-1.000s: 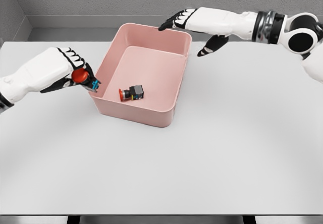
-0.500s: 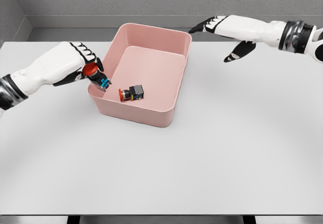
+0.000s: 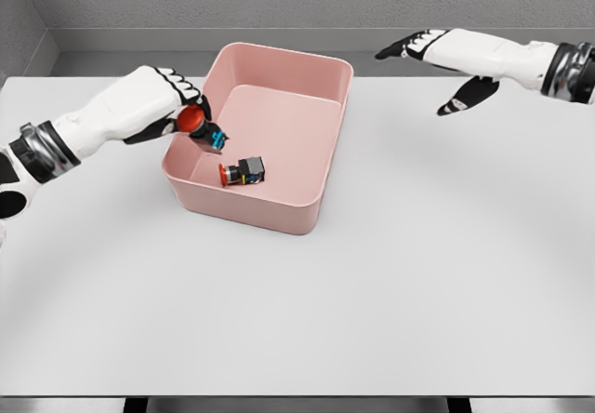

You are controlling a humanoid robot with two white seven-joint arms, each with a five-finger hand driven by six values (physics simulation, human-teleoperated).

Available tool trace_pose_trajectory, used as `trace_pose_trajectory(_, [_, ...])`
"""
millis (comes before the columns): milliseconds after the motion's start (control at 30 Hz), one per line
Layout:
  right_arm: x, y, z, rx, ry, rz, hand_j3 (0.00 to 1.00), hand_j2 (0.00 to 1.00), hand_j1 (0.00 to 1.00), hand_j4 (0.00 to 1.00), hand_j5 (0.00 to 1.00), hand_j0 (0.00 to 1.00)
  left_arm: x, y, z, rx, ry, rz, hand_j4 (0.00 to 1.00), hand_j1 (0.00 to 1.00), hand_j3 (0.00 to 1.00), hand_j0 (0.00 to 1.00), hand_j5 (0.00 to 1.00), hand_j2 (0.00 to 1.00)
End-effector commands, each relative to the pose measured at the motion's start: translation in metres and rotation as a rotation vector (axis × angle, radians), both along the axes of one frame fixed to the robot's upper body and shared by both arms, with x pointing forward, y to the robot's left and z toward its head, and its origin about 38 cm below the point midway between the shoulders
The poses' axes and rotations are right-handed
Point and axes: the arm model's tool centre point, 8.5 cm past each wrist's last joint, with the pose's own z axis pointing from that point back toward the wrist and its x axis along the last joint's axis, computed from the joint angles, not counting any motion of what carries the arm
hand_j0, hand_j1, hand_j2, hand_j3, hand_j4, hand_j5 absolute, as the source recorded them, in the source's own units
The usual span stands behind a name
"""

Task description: Put the industrial switch in the basket with both arms

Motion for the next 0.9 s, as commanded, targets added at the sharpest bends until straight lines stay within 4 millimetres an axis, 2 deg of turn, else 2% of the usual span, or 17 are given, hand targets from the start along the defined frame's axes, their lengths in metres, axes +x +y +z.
trace_pose_trajectory(0, [0.0,-0.006,0.003,0.005,-0.004,-0.014,1.0,1.0,1.0,1.0,1.0,1.0,0.004,-0.006,-0.012,-0.008,0.032,0.001,0.39,0.39,0.39,0.39,0.39,0.39])
trace_pose_trajectory(200, [0.0,-0.007,0.004,0.004,-0.004,-0.015,1.0,1.0,1.0,1.0,1.0,1.0,0.018,-0.018,-0.018,-0.007,0.054,0.007,0.39,0.39,0.39,0.39,0.39,0.39])
trace_pose_trajectory(300, [0.0,-0.007,0.004,0.004,-0.004,-0.015,1.0,1.0,1.0,1.0,1.0,1.0,0.028,-0.032,-0.025,0.005,0.077,-0.003,0.39,0.39,0.39,0.39,0.39,0.39])
trace_pose_trajectory(367, [0.0,-0.007,0.004,0.004,-0.004,-0.015,1.0,1.0,1.0,1.0,1.0,1.0,0.031,-0.036,-0.022,0.001,0.071,-0.008,0.39,0.39,0.39,0.39,0.39,0.39])
trace_pose_trajectory(467, [0.0,-0.007,0.004,0.004,-0.004,-0.015,1.0,1.0,1.0,1.0,1.0,1.0,0.033,-0.044,-0.029,0.004,0.08,-0.01,0.39,0.39,0.39,0.39,0.39,0.39])
trace_pose_trajectory(567, [0.0,-0.007,0.004,0.004,-0.004,-0.015,1.0,1.0,1.0,1.0,1.0,1.0,0.033,-0.047,-0.029,-0.004,0.08,-0.015,0.49,0.49,0.49,0.49,0.49,0.49])
trace_pose_trajectory(867, [0.0,-0.007,0.004,0.004,-0.004,-0.015,1.0,1.0,1.0,1.0,1.0,1.0,0.043,-0.06,-0.027,0.004,0.092,-0.017,0.49,0.49,0.49,0.49,0.49,0.49])
